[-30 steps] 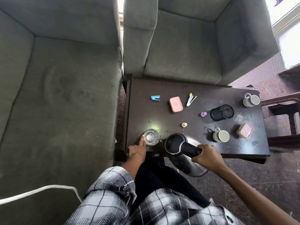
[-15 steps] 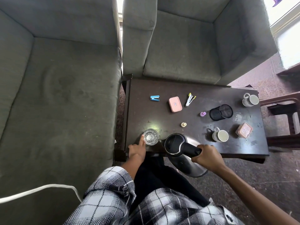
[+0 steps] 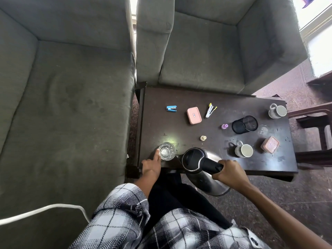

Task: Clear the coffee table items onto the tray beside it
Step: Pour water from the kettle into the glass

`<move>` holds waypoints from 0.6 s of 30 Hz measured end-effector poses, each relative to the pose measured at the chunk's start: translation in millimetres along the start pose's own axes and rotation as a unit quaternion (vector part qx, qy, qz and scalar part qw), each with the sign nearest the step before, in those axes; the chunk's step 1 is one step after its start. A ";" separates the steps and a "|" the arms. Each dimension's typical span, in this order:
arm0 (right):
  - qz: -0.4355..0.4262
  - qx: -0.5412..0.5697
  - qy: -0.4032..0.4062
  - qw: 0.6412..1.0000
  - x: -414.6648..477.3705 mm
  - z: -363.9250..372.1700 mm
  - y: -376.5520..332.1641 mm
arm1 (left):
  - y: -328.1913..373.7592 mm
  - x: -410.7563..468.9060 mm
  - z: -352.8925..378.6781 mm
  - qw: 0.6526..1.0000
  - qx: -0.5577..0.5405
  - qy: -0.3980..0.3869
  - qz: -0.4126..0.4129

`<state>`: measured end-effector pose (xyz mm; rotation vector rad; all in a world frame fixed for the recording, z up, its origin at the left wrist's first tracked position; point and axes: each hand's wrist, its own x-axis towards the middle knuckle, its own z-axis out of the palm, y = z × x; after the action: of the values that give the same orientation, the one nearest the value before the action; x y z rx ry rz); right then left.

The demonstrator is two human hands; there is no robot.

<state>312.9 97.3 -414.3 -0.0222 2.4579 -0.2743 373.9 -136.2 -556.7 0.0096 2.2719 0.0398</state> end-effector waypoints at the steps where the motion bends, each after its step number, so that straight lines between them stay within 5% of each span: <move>1: 0.000 0.001 0.000 1.000 0.3 0.1 0.3 | 0.0 -0.5 -0.1 1.000 0.001 0.001 -0.001; 18: -0.002 -0.014 -0.001 1.000 1.9 0.7 -1.3 | 1.2 -1.3 -1.9 1.000 0.004 0.005 -0.004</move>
<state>311.8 95.7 -415.7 -0.0400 2.4606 -0.2429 373.3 -135.1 -554.5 0.0045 2.2814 0.0278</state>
